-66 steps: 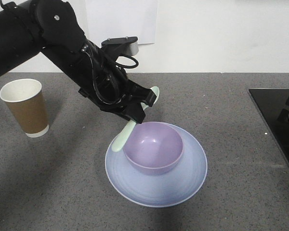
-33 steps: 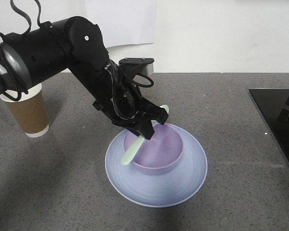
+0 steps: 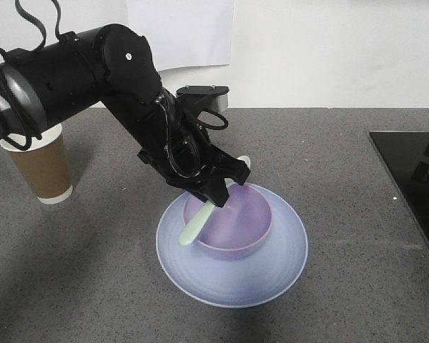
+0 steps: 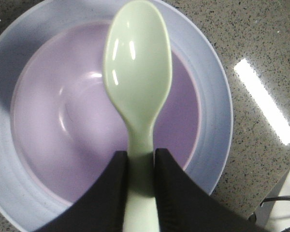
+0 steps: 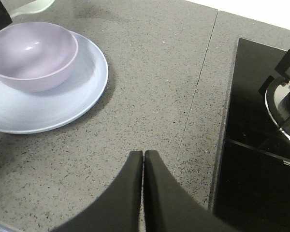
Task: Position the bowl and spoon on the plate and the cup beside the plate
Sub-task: 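Lower the spoon into the bowl and open the left gripper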
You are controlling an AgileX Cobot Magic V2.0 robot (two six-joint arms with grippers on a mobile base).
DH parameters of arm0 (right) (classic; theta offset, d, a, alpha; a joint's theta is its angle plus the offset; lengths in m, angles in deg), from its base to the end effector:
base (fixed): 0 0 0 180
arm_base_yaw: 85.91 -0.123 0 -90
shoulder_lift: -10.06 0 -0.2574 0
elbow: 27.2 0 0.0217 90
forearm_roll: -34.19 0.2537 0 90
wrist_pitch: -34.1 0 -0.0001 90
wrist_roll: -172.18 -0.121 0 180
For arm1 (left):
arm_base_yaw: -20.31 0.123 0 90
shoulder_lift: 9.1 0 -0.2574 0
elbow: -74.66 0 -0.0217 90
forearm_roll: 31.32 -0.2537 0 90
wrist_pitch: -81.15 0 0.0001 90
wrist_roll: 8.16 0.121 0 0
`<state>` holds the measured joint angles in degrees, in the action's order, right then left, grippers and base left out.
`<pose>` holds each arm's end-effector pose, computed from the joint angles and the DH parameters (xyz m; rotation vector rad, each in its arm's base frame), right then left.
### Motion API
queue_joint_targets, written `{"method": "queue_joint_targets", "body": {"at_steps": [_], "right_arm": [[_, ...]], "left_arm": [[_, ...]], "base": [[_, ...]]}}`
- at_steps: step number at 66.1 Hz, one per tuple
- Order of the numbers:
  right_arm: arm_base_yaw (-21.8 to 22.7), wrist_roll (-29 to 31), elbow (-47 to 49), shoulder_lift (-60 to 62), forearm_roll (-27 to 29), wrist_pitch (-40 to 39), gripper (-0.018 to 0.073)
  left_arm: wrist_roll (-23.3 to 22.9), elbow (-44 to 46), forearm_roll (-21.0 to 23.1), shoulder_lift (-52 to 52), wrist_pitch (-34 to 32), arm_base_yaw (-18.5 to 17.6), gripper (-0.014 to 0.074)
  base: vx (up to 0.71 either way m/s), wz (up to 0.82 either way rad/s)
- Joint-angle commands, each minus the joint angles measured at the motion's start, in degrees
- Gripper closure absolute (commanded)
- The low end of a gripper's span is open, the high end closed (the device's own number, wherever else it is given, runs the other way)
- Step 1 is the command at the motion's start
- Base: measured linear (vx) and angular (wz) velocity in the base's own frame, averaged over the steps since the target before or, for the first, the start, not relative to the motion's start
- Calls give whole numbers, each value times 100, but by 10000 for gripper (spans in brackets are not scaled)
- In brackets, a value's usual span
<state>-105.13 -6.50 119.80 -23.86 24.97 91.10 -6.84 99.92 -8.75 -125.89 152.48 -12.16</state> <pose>0.1103 0.0212 0.3197 -0.4002 2.1133 -0.0152 0.3189 -0.2551 0.2608 0.7407 2.7901 -0.6689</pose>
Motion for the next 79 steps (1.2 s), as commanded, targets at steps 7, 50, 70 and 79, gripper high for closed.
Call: {"method": "queue_joint_targets", "body": {"at_steps": [7, 50, 70, 79], "right_arm": [[16, 18, 137, -58, -83, -408, 564], [16, 18, 137, -58, -78, -408, 564], [16, 18, 137, -58, -78, -408, 564], [16, 18, 137, -58, -53, -413, 564]], "left_arm": [[-22, 176, 187, 276, 4, -17, 361], [-16, 193, -422, 1036, 4, -12, 234], [-211, 193, -2334, 2519, 4, -12, 241], [-544, 193, -3564, 3057, 4, -12, 255]], "base": [[0, 0], [0, 0], [0, 0], [0, 0]]}}
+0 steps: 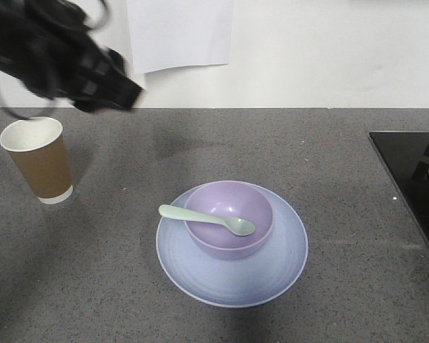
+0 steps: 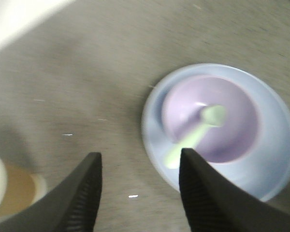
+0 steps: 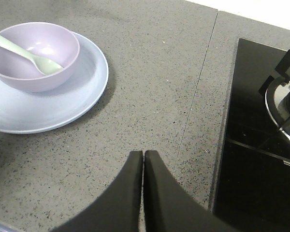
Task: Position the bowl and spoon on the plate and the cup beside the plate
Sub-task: 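Lower the spoon into the bowl and open the left gripper, then move the left gripper down over the brown paper cup rim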
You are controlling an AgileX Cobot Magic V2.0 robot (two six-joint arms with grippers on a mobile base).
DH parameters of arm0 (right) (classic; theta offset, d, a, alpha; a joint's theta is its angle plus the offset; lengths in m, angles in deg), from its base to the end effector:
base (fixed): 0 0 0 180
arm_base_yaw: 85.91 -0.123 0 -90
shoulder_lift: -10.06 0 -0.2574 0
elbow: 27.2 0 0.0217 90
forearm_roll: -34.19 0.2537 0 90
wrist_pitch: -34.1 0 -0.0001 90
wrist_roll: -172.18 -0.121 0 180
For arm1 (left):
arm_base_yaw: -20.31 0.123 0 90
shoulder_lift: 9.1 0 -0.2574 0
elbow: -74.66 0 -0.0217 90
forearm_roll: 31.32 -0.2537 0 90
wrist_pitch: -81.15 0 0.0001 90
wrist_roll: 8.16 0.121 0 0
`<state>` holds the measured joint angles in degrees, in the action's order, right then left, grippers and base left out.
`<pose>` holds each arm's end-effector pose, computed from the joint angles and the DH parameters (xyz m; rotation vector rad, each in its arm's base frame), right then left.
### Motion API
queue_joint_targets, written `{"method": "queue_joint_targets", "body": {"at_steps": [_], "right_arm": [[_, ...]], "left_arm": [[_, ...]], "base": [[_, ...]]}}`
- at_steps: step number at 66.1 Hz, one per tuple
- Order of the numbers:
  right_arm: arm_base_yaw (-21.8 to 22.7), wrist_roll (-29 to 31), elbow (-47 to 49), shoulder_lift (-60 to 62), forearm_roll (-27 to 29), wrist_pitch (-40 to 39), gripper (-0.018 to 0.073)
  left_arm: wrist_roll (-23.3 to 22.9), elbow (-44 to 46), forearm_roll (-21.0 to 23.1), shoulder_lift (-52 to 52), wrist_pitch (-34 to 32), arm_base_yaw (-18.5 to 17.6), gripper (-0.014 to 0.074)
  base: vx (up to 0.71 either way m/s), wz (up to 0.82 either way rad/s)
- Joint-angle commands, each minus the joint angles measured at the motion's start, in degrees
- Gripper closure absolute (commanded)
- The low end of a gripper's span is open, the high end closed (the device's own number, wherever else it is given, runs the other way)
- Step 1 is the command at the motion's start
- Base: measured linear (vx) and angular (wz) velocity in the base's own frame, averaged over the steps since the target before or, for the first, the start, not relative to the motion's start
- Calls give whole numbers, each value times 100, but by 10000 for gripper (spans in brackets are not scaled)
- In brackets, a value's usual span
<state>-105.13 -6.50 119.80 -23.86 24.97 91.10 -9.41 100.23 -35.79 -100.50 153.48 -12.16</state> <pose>0.1103 0.0212 0.3197 -0.4002 2.1133 -0.0152 0.2658 -0.1585 0.4141 0.6442 2.3270 -0.1713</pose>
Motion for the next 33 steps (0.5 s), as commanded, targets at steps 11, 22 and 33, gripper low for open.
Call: {"method": "queue_joint_targets", "body": {"at_steps": [11, 22, 33], "right_arm": [[16, 18, 137, -58, -48, -413, 564], [16, 18, 137, -58, -4, -408, 564], [16, 18, 137, -58, 95, -408, 564]], "left_arm": [[-618, 143, -2428, 1042, -96, -12, 293], [-827, 143, -3600, 1367, -100, -12, 336], [-871, 143, -4337, 1465, -100, -12, 367]], "base": [[0, 0], [0, 0], [0, 0]]}}
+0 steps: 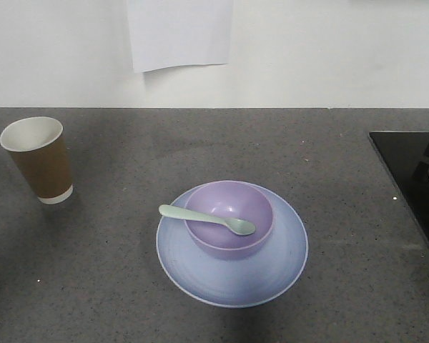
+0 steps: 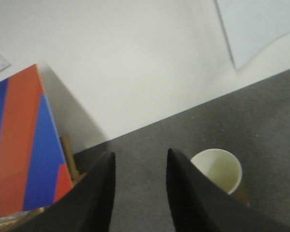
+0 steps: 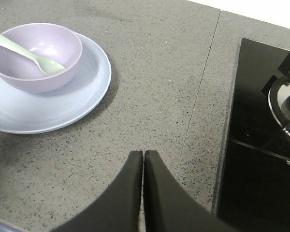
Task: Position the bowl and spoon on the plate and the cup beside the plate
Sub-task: 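Move the left gripper down over the brown paper cup rim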
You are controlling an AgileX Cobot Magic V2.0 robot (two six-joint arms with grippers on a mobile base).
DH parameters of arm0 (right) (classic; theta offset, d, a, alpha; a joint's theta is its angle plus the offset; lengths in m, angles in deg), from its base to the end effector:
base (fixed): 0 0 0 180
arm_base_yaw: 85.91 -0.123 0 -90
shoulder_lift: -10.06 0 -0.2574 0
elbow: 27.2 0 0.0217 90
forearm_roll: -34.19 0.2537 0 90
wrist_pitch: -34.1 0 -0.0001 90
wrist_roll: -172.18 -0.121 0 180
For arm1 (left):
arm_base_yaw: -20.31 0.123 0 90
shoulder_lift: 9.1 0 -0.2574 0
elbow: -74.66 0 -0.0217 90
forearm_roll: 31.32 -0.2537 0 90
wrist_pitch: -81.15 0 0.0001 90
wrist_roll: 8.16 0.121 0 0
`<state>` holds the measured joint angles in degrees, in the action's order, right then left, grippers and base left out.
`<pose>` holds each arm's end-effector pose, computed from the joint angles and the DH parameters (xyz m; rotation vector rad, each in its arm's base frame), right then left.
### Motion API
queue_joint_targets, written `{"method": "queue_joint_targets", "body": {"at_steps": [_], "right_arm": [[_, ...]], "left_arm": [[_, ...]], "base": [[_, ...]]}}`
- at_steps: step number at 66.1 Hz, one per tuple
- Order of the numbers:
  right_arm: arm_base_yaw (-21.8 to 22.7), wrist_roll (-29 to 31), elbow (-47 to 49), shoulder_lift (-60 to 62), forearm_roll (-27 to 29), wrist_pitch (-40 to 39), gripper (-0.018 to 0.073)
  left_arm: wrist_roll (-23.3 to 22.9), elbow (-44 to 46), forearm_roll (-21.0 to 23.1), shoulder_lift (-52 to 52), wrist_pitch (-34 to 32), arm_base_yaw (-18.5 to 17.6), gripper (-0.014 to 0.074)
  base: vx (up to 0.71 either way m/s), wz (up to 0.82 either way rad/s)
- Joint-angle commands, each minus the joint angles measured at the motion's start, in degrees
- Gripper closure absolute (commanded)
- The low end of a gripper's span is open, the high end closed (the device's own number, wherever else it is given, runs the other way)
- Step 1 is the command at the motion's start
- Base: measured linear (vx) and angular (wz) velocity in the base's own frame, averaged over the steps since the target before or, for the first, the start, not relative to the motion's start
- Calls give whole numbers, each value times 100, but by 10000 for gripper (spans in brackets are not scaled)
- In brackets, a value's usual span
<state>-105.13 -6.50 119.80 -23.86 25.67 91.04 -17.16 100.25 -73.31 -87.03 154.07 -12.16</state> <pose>0.1100 0.0224 0.3196 -0.3991 2.1142 -0.0002 0.2224 -0.0498 0.5005 0.2534 1.9722 0.4250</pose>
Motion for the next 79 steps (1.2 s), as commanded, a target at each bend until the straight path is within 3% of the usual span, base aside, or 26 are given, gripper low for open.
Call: {"method": "queue_joint_targets", "body": {"at_steps": [1, 15, 46, 64, 79], "right_arm": [[16, 18, 137, -58, 30, -402, 564], [16, 18, 137, -58, 149, -402, 564], [16, 18, 137, -58, 186, -402, 564], [16, 24, 137, -58, 173, -385, 564], [16, 54, 137, -58, 173, -385, 564]], "left_arm": [[-100, 141, -675, 118, -160, -12, 367], [-567, 141, -1494, 118, -165, -12, 360], [-1627, 141, -1390, 84, -170, 18, 347], [-1662, -230, -90, -325, -170, 976, 347], [-1080, -629, 1472, -827, -498, 1997, 347]], "base": [[0, 0], [0, 0], [0, 0], [0, 0], [0, 0]]}}
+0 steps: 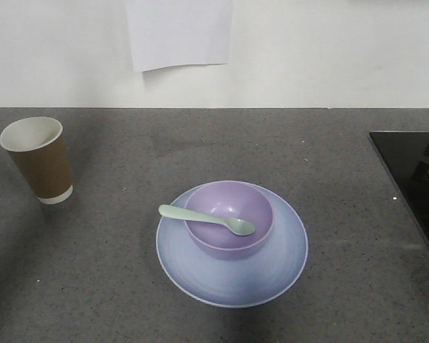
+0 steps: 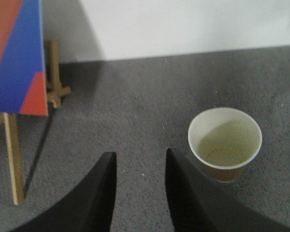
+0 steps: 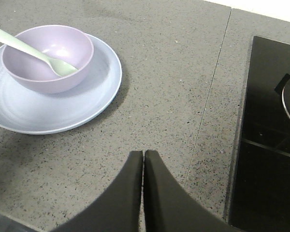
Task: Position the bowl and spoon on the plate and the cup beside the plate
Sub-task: 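Move the left gripper down over the brown paper cup rim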
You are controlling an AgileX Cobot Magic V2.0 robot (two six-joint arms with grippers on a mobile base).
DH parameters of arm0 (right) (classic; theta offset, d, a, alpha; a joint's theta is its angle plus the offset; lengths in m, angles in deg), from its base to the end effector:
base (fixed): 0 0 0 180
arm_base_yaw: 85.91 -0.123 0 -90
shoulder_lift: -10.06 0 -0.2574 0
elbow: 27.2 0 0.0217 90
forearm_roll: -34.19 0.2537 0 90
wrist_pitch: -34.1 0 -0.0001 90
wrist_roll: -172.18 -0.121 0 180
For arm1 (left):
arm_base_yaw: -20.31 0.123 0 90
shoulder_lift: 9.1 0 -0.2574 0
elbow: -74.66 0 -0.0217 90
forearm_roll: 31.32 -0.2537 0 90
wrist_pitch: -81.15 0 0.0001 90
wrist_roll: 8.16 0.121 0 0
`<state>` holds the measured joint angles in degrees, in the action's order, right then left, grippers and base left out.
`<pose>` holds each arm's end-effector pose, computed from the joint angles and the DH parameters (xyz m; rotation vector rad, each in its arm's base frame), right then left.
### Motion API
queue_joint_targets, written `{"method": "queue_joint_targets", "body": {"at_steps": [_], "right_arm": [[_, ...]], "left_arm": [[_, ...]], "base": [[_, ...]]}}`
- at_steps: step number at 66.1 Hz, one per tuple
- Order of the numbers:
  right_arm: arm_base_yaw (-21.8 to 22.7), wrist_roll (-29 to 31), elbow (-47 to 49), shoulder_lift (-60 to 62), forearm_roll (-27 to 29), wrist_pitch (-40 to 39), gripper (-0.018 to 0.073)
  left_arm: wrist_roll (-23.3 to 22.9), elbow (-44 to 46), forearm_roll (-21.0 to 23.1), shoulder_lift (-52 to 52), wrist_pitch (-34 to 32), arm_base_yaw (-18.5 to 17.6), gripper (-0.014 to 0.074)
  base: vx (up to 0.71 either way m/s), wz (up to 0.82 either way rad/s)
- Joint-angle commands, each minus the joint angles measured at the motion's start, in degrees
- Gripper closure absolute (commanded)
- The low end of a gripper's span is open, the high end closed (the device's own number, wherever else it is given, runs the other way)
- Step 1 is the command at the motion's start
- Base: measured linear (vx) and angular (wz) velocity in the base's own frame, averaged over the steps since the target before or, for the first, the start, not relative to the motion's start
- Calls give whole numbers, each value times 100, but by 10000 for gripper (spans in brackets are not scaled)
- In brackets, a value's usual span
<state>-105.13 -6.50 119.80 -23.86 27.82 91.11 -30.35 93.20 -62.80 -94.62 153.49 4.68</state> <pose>0.1089 0.0260 0.3190 -0.3962 2.1209 0.0449 0.2830 -0.0167 0.4226 -0.1623 2.2729 0.3735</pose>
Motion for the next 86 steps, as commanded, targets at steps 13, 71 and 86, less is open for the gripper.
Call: {"method": "queue_joint_targets", "body": {"at_steps": [13, 71, 86], "right_arm": [[16, 54, 137, -58, -41, -386, 564], [16, 39, 137, -58, 245, -347, 564], [16, 32, 137, -58, 245, -305, 564]], "left_arm": [[940, 77, 1888, -597, -597, 1093, 347], [1545, 77, 3331, -2289, -1281, 1808, 347], [1550, 77, 3148, -2460, -1238, 1808, 358]], "base": [[0, 0], [0, 0], [0, 0]]}}
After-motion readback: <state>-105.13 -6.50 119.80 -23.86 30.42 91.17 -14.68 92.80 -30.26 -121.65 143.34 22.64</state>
